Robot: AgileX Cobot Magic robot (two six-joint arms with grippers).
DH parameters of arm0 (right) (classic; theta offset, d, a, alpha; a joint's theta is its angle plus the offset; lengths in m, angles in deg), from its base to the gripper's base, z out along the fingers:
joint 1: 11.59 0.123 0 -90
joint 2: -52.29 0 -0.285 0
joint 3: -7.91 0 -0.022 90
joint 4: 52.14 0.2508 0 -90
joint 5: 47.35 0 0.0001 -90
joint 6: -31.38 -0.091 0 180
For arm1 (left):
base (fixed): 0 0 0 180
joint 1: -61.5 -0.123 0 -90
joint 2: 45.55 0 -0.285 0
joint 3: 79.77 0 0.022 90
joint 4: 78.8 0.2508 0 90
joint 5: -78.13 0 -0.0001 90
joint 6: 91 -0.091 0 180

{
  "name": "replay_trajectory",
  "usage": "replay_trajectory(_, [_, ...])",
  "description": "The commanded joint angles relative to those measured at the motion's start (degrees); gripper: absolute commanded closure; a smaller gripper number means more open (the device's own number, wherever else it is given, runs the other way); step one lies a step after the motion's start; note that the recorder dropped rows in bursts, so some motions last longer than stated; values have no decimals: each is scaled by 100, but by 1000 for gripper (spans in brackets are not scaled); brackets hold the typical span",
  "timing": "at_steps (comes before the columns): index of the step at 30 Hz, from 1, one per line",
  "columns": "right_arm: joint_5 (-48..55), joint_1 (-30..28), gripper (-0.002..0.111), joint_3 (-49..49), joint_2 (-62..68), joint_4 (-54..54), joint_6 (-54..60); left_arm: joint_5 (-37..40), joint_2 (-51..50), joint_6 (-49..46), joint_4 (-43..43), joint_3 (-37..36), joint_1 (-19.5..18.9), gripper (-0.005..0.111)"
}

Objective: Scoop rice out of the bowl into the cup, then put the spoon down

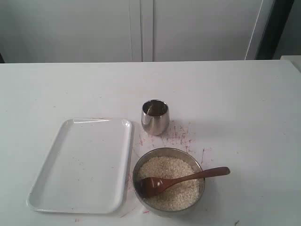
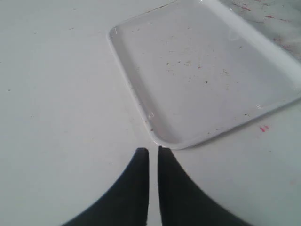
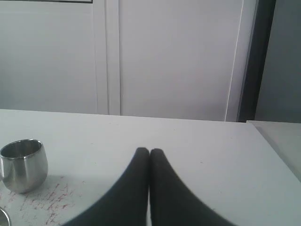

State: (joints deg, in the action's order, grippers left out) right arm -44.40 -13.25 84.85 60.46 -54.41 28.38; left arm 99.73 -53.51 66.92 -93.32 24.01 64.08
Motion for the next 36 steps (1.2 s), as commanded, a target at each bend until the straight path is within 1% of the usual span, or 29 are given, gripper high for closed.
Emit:
replay_trajectory(1, [-47, -26, 108, 28, -39, -42, -30, 27, 17, -22, -85, -29, -14, 92])
replay_trajectory(30, [-57, -26, 108, 28, -39, -19, -30, 27, 17, -22, -85, -29, -14, 92])
replay_trajectory(33, [-152, -26, 108, 28, -39, 381, -543, 27, 17, -22, -85, -29, -14, 92])
replay_trajectory(36, [-295, -26, 108, 28, -39, 813, -1607, 27, 17, -22, -85, -29, -14, 92])
